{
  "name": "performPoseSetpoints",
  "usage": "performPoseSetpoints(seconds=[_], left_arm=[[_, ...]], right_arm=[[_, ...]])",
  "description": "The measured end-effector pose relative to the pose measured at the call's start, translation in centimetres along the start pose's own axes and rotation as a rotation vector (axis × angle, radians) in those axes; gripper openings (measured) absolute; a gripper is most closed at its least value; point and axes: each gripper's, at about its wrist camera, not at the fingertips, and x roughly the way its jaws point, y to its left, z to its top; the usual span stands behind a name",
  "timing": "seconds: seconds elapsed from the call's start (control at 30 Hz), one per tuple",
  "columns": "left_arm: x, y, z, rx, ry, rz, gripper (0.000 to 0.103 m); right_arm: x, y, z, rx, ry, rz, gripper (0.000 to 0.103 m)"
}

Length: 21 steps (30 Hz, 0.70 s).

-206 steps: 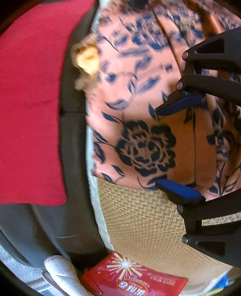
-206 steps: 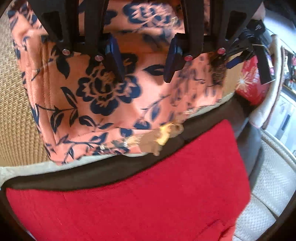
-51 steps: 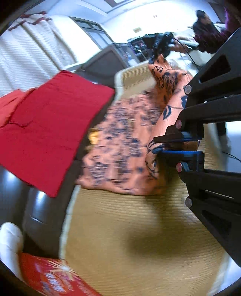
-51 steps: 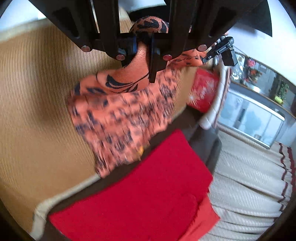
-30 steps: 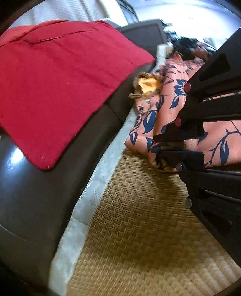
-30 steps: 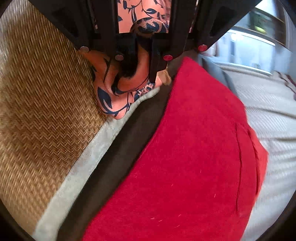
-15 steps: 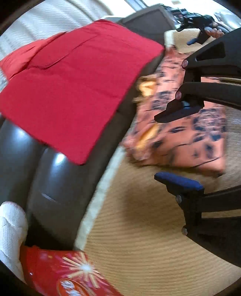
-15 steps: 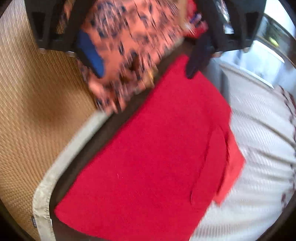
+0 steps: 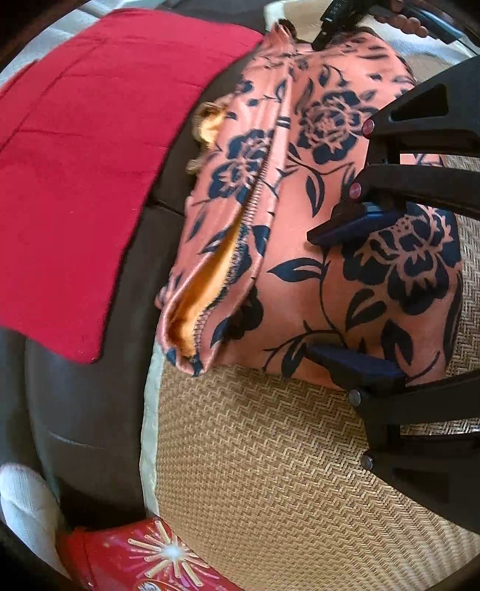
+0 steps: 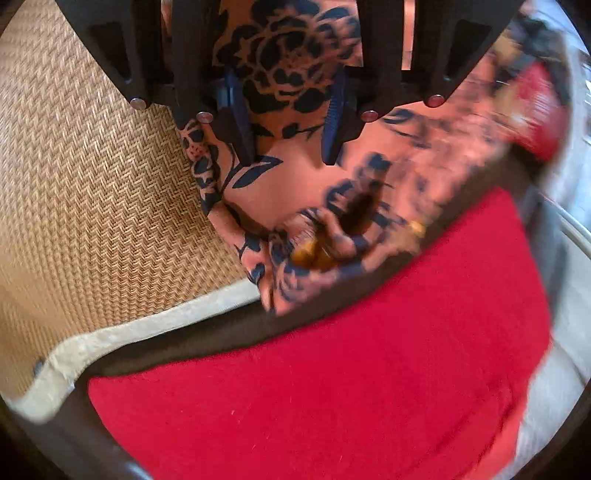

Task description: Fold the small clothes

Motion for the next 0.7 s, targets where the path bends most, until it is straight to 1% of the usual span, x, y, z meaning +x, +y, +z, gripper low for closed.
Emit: performPoseSetpoints(seconds=[0.07, 0.17, 0.23, 0.33, 0.43, 0.57, 0.63, 0.7], left_arm=[[0.2, -0.7, -0.2, 0.041, 0.022, 0.021, 0.056], [0.3, -1.1, -0.5, 0.068, 0.038, 0.019, 0.056], [-0.2, -1.1, -1.3, 0.073, 0.045, 0.008, 0.056], [-0.2, -1.3, -1.7, 0.114, 0.04, 0.018, 0.056], [-0.7, -0.9, -2.3, 0.107, 0.047, 0.001, 0.056], [-1.6, -0.8, -4.0, 0.125, 0.057, 0.01, 0.056], [-2.4, -0.9, -5.3, 0.146, 0.06, 0.02, 0.056], [-2.8, -0.7, -5.8, 0.156, 0.063, 0.024, 0.056]], right_arm=[[0.3, 0.7, -0.4, -0.073, 0.011, -0.058, 0.042], [0.4, 1.4, -1.3, -0.149, 0.054, -0.095, 0.042], [0.2, 1.9, -2.4, -0.15, 0.056, -0.094, 0.042], [-0.9, 1.5, -3.5, -0.158, 0.059, -0.11, 0.042], [-1.9, 2.1, -4.5, -0.181, 0.052, -0.124, 0.042], [-3.7, 0.8, -6.7, -0.159, 0.076, -0.087, 0.042], [-4.7, 0.2, -7.4, -0.17, 0.08, -0.089, 0.042], [-5.4, 0.1, -8.0, -0.178, 0.086, -0.102, 0.042]])
